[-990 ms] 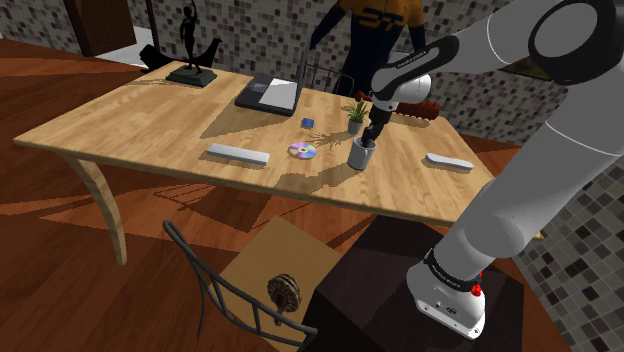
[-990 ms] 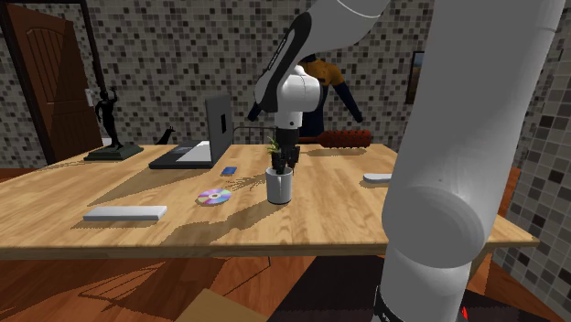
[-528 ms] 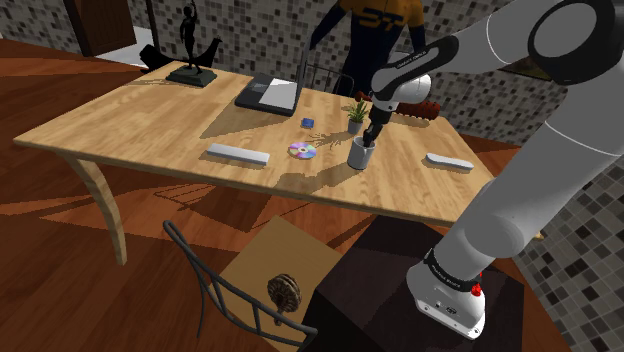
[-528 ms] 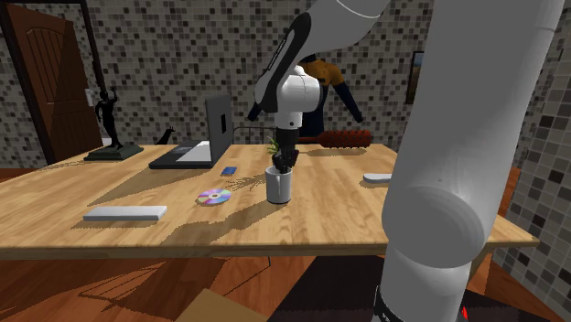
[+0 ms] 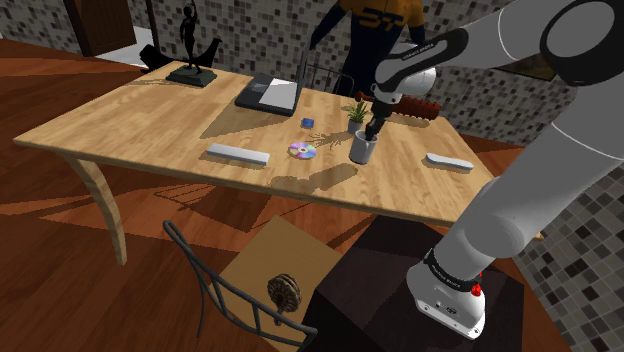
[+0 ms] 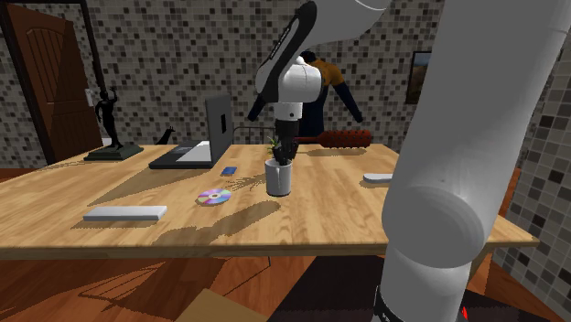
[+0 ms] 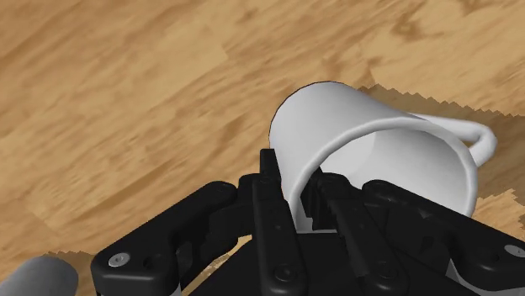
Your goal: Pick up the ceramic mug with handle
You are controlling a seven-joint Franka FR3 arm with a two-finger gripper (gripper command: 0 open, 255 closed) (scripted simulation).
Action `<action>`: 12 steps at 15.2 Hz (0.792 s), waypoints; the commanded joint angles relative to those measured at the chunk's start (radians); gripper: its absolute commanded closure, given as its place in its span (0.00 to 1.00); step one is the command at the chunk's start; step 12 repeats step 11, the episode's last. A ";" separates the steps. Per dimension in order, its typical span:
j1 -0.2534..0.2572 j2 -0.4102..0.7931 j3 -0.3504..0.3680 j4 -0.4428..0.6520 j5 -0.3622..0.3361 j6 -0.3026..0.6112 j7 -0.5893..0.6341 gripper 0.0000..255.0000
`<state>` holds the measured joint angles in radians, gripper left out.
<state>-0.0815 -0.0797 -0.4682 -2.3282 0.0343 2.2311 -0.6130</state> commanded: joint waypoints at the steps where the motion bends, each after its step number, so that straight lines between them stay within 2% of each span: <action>1: -0.001 -0.018 0.002 0.010 -0.011 -0.027 0.009 1.00; 9: -0.003 -0.075 0.011 0.069 -0.040 -0.136 0.037 1.00; 12: -0.003 -0.076 0.011 0.070 -0.040 -0.138 0.037 1.00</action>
